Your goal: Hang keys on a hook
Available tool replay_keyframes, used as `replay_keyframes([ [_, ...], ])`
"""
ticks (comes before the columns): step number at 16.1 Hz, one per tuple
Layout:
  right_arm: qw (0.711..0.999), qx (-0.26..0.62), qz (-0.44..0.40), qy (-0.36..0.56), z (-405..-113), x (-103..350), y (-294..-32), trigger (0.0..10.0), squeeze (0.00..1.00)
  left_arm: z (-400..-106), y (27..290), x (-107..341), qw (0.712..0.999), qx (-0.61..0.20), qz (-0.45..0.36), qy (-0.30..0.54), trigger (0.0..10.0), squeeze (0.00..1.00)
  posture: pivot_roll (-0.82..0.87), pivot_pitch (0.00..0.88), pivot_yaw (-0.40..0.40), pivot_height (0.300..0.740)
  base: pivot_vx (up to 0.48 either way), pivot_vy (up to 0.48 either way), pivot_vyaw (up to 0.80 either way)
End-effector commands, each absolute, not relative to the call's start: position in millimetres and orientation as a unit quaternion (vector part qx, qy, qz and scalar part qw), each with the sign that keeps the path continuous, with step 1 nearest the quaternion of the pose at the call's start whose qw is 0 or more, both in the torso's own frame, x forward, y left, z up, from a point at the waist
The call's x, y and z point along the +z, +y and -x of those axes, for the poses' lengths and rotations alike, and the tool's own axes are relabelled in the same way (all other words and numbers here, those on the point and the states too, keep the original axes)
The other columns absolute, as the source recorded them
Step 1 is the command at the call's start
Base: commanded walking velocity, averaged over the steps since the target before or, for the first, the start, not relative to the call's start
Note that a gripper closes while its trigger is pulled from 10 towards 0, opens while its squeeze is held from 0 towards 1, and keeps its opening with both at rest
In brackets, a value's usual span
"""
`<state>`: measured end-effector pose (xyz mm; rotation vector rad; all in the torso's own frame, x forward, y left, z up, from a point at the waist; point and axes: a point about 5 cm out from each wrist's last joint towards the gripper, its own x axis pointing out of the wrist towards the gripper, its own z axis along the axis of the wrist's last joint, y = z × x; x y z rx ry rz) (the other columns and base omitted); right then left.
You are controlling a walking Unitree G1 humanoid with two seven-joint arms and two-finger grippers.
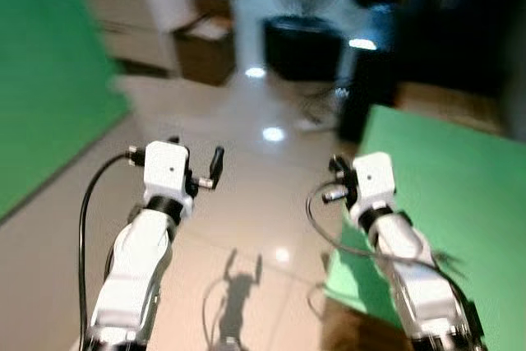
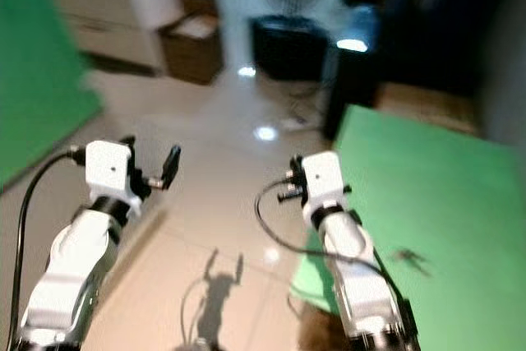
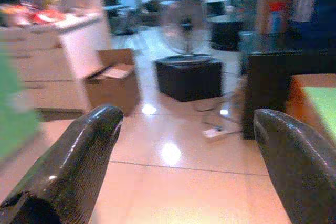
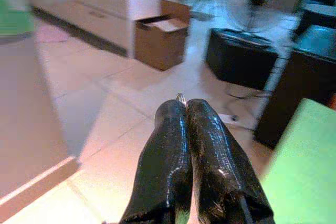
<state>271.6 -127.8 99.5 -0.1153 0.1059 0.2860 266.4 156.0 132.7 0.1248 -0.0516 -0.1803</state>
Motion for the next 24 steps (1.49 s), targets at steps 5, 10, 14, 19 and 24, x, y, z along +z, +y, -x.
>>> replay_keyframes([
  [5, 0.987, 0.144, 0.045, 0.061, -272.8, 95.8, -127.0, 10.0, 0.00, -270.2, 157.0, 139.4, 0.992, -0.091, -0.072, -0.043, 10.0, 0.00, -0.01, 0.000, 0.028, 0.740, 0.000, 0.000, 0.80],
  [10, 0.984, 0.157, 0.052, 0.062, -272.6, 94.9, -124.7, 10.0, 0.00, -269.6, 155.0, 136.8, 0.992, -0.092, -0.071, -0.039, 10.0, 0.00, -0.02, 0.000, 0.020, 0.740, 0.000, 0.000, 0.80],
  [14, 0.982, 0.168, 0.059, 0.058, -275.5, 96.6, -123.9, 10.0, 0.00, -268.0, 152.8, 134.5, 0.993, -0.092, -0.069, -0.037, 10.0, 0.00, -0.01, 0.000, 0.011, 0.740, 0.000, 0.000, 0.80],
  [19, 0.981, 0.176, 0.060, 0.057, -276.5, 95.7, -120.1, 10.0, 0.00, -269.3, 154.0, 133.8, 0.993, -0.088, -0.069, -0.037, 10.0, 0.00, -0.02, 0.000, 0.013, 0.740, 0.113, 0.000, 0.80],
  [24, 0.985, 0.155, 0.054, 0.058, -276.5, 93.7, -125.6, 10.0, 0.00, -269.6, 153.7, 132.3, 0.993, -0.092, -0.071, -0.034, 10.0, 0.00, -0.02, 0.000, 0.018, 0.740, 0.348, 0.000, 0.32],
])
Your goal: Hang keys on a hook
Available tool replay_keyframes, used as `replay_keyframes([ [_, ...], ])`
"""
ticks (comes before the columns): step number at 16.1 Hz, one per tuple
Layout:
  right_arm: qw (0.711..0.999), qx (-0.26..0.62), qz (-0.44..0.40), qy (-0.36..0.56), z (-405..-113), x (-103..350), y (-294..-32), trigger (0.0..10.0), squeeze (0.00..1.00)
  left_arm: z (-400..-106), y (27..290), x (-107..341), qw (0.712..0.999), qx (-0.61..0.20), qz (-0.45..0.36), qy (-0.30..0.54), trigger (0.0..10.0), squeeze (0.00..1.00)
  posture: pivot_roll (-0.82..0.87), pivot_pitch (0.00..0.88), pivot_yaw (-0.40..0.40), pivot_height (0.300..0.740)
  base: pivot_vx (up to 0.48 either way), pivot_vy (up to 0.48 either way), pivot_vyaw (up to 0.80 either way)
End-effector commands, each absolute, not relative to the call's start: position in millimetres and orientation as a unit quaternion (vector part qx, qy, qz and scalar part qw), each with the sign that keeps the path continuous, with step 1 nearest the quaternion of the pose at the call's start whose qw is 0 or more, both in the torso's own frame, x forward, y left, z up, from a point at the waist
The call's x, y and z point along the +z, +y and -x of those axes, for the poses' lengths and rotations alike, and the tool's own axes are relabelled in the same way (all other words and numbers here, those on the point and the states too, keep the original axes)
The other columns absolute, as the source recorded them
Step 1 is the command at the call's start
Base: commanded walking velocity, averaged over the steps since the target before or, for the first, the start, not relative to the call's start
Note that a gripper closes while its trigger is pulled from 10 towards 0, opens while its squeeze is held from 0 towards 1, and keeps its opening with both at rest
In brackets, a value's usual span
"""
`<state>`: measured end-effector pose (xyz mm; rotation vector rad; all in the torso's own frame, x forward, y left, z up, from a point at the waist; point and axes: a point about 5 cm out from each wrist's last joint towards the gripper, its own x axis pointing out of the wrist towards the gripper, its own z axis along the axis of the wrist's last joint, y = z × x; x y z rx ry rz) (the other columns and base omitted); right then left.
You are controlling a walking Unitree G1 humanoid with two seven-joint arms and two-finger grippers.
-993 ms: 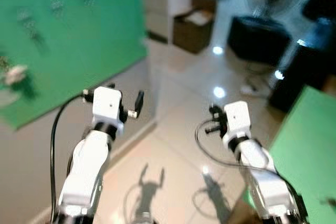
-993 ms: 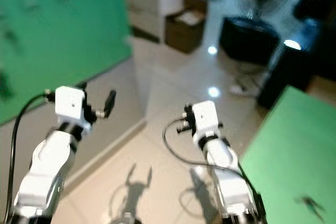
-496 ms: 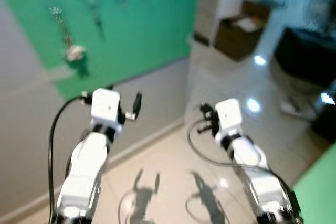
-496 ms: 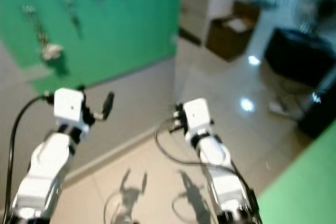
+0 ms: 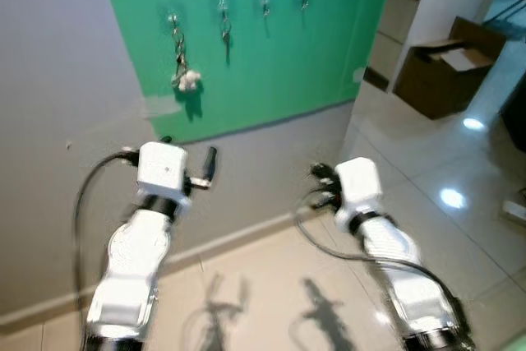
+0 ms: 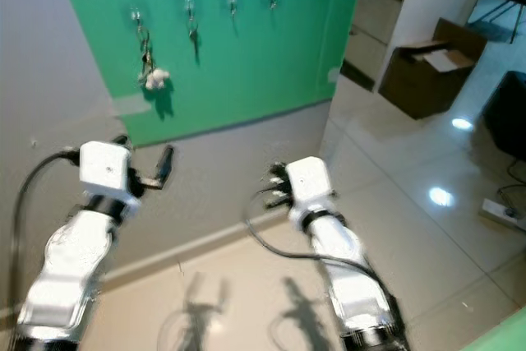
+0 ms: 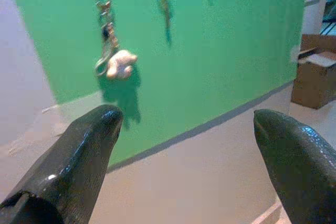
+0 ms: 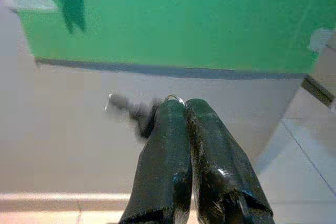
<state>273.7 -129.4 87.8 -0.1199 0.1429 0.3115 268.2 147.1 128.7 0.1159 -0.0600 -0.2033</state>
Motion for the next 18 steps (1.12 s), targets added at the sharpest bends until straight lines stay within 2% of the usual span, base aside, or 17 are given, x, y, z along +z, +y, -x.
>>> replay_keyframes([
  [1, 0.985, 0.155, 0.054, 0.055, -276.3, 94.1, -126.3, 10.0, 0.00, -270.2, 153.4, 132.2, 0.993, -0.093, -0.071, -0.034, 10.0, 0.00, -0.02, 0.000, 0.018, 0.740, 0.356, 0.000, 0.00],
  [7, 0.982, 0.168, 0.072, 0.051, -275.4, 95.1, -125.0, 10.0, 0.00, -272.1, 151.2, 131.4, 0.993, -0.096, -0.067, -0.033, 10.0, 0.00, -0.03, 0.000, 0.024, 0.740, 0.358, 0.000, 0.00],
  [13, 0.980, 0.177, 0.076, 0.048, -274.9, 94.7, -124.2, 10.0, 0.00, -273.1, 150.1, 130.8, 0.992, -0.099, -0.066, -0.033, 10.0, 0.00, -0.03, 0.000, 0.025, 0.740, 0.354, 0.000, 0.80],
  [14, 0.980, 0.177, 0.076, 0.046, -275.3, 95.2, -124.2, 10.0, 0.00, -273.5, 150.3, 131.0, 0.992, -0.098, -0.067, -0.032, 10.0, 0.00, -0.03, 0.000, 0.030, 0.740, 0.322, 0.000, 0.00],
  [18, 0.983, 0.165, 0.061, 0.049, -274.5, 92.7, -125.2, 10.0, 0.00, -274.5, 152.7, 129.4, 0.993, -0.099, -0.064, -0.022, 10.0, 0.00, -0.03, 0.000, 0.048, 0.740, 0.000, 0.000, 0.00],
])
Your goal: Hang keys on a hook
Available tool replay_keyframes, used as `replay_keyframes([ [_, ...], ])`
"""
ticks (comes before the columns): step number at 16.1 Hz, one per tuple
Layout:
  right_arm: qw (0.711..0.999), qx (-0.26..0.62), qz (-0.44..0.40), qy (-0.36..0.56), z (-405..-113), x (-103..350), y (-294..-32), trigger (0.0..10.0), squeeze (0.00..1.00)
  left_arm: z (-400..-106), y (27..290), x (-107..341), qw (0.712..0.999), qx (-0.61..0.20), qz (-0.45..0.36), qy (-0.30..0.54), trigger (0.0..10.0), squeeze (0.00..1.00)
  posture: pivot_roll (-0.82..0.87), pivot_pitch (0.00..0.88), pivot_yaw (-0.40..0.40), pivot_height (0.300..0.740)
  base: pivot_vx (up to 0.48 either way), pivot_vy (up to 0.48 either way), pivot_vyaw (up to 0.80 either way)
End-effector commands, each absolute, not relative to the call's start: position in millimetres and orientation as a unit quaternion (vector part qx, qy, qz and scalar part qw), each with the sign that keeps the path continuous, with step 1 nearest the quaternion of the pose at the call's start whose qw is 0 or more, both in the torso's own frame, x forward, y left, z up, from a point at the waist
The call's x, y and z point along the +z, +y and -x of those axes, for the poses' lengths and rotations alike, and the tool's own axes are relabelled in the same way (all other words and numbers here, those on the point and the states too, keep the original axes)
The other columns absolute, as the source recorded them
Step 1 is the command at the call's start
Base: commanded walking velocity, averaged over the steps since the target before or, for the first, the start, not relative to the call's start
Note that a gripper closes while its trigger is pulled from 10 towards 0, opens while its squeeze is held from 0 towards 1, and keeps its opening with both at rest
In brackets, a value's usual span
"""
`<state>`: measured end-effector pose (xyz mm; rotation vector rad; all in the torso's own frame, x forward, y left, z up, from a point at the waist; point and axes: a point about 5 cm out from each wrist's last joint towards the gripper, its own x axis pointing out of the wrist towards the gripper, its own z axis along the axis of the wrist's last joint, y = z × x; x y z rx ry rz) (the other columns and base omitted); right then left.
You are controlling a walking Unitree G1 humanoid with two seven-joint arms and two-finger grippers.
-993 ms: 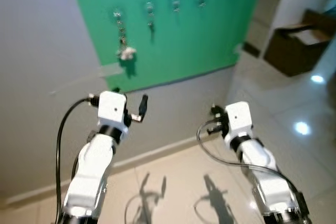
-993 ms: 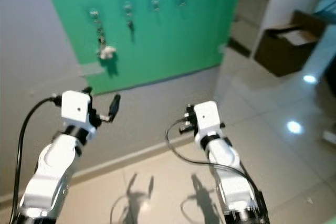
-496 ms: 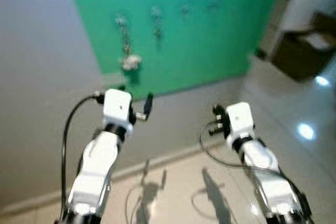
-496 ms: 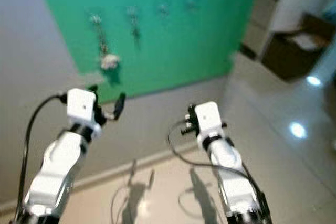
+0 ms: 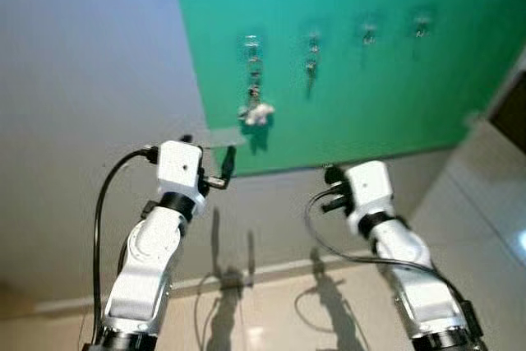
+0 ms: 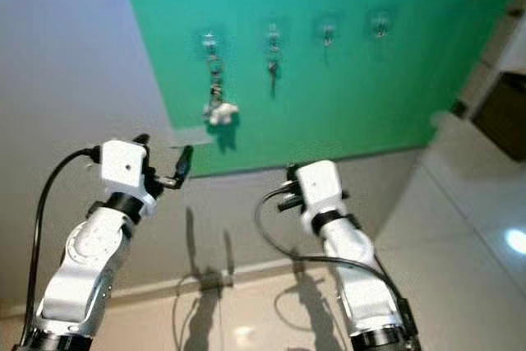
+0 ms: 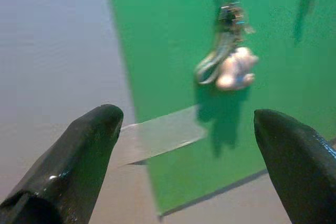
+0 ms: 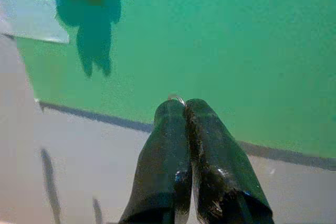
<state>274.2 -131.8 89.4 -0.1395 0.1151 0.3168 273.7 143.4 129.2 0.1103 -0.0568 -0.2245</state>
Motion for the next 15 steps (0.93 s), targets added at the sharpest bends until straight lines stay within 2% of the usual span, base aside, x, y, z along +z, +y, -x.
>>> replay_keyframes([
  [1, 0.984, 0.163, 0.059, 0.046, -275, 94, -125, 10.0, 0.00, -275, 153, 130, 0.993, -0.099, -0.066, -0.023, 10.0, 0.00, -0.02, 0.000, 0.053, 0.740, 0.000, 0.000, 0.00],
  [7, 0.984, 0.159, 0.073, 0.035, -280, 97, -124, 10.0, 0.00, -287, 155, 136, 0.994, -0.095, -0.057, -0.024, 10.0, 0.00, -0.04, 0.000, 0.075, 0.740, 0.000, 0.000, 0.00],
  [15, 0.982, 0.163, 0.093, 0.010, -293, 115, -125, 10.0, 0.00, -293, 152, 138, 0.994, -0.090, -0.063, -0.028, 10.0, 0.00, -0.08, 0.000, 0.071, 0.740, 0.000, 0.000, 0.77],
])
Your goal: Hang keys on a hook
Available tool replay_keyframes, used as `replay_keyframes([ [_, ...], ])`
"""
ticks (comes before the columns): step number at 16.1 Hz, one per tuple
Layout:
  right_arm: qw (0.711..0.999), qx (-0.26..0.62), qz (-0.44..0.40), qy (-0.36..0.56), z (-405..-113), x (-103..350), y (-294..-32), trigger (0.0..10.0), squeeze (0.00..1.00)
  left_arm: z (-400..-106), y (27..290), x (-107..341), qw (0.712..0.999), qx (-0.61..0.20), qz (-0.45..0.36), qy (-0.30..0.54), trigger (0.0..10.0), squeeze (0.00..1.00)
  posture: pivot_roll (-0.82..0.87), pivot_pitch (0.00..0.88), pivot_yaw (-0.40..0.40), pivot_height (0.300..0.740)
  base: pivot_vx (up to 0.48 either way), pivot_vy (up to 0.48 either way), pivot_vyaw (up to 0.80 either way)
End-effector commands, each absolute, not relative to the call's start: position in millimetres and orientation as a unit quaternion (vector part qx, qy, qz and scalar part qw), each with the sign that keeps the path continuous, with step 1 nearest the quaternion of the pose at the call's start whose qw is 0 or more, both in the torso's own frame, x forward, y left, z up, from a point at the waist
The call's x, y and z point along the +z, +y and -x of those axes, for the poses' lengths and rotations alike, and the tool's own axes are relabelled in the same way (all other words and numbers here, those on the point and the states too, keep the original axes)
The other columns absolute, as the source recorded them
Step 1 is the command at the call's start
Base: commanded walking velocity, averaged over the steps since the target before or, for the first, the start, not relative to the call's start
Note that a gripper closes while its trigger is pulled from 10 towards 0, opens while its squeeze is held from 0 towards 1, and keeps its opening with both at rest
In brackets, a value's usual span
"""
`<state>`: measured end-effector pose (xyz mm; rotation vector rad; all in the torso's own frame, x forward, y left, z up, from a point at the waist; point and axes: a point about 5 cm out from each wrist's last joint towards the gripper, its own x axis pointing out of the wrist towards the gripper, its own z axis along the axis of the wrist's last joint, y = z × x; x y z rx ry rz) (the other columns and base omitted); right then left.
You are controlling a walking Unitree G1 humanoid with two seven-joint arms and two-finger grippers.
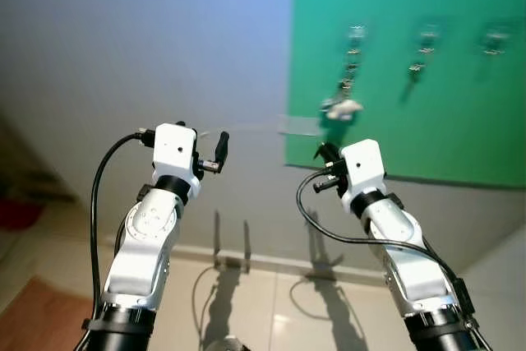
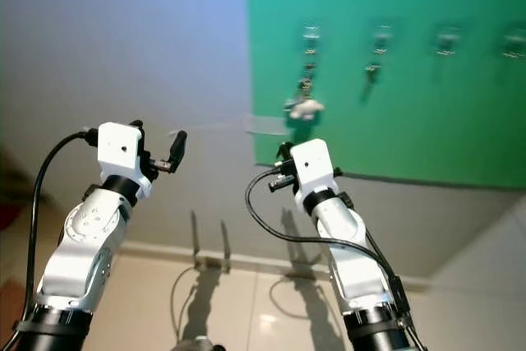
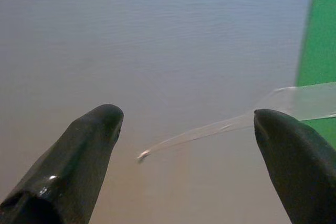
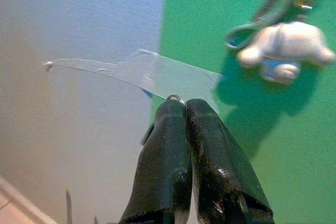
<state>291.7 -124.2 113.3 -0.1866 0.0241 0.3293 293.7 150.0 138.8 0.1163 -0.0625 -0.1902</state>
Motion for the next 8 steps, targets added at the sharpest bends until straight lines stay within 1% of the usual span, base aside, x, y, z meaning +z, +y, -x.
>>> replay_keyframes([
  [1, 0.982, 0.161, 0.094, 0.010, -292.0, 114.4, -125.0, 10.0, 0.00, -294.4, 152.9, 137.3, 0.994, -0.087, -0.061, -0.027, 10.0, 0.00, -0.08, 0.000, 0.071, 0.740, 0.000, -0.296, 0.80],
  [2, 0.983, 0.161, 0.094, 0.011, -291.4, 113.9, -125.1, 10.0, 0.00, -294.6, 152.3, 137.4, 0.994, -0.086, -0.061, -0.027, 10.0, 0.00, -0.08, 0.000, 0.070, 0.740, 0.000, -0.296, 0.80],
  [5, 0.986, 0.152, 0.073, 0.008, -289.1, 113.2, -126.1, 10.0, 0.00, -294.9, 151.9, 137.7, 0.994, -0.087, -0.064, -0.029, 10.0, 0.00, -0.07, 0.000, 0.070, 0.740, 0.000, -0.320, 0.00],
  [8, 0.985, 0.154, 0.074, 0.005, -286.5, 113.4, -125.5, 10.0, 0.00, -295.2, 153.3, 136.3, 0.994, -0.086, -0.065, -0.028, 10.0, 0.00, -0.08, 0.000, 0.073, 0.740, 0.000, -0.321, 0.00],
])
